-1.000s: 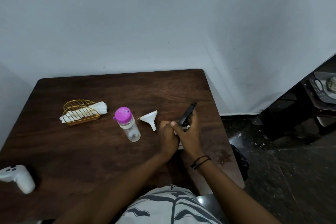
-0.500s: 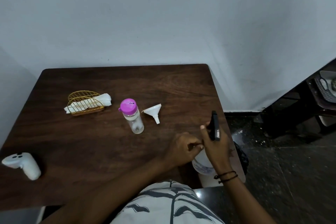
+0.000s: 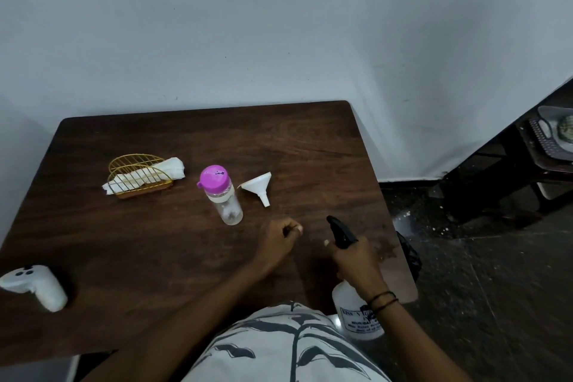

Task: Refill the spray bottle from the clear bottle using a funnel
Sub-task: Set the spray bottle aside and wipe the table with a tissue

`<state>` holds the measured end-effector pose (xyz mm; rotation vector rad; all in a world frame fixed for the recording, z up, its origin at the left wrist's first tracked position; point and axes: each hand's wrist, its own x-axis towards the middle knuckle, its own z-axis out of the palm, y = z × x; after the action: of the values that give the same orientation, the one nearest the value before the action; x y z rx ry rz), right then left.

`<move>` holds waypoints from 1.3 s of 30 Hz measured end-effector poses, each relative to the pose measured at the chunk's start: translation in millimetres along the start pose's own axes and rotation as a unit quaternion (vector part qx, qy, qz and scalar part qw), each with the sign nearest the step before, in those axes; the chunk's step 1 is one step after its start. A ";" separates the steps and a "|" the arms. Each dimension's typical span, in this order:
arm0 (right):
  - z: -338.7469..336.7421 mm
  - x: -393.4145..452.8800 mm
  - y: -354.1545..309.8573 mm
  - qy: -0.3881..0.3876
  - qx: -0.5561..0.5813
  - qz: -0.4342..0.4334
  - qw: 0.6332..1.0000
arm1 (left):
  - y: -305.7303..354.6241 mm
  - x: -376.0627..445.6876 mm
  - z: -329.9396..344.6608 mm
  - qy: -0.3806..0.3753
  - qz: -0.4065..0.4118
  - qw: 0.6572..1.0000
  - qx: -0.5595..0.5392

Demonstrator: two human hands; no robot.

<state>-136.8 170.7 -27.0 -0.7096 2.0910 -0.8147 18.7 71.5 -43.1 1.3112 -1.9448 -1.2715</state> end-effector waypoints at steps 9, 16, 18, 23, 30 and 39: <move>-1.2 7.6 -0.6 0.005 -0.051 -0.003 0.999 | 3.3 4.0 1.4 0.000 -0.001 1.000 0.014; -2.5 6.8 0.0 0.014 -0.084 0.006 0.996 | 6.4 4.7 2.8 -0.004 -0.001 1.000 0.024; -2.3 5.4 0.0 0.020 -0.083 0.007 0.996 | 6.5 4.8 2.6 -0.003 -0.002 1.000 0.027; -2.1 1.1 1.3 0.003 -0.069 -0.005 0.998 | 8.7 5.4 4.5 -0.008 -0.003 1.000 0.025; -4.4 -2.1 0.3 0.011 -0.092 -0.007 0.996 | 7.8 6.0 4.7 -0.008 0.004 0.999 0.046; -8.7 -4.2 -0.5 0.000 -0.075 -0.009 0.997 | 8.1 10.0 5.6 -0.013 0.001 0.998 0.061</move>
<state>-141.4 176.0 -20.4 -0.8085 2.1652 -0.6734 6.3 66.0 -39.6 1.3565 -2.0694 -1.1906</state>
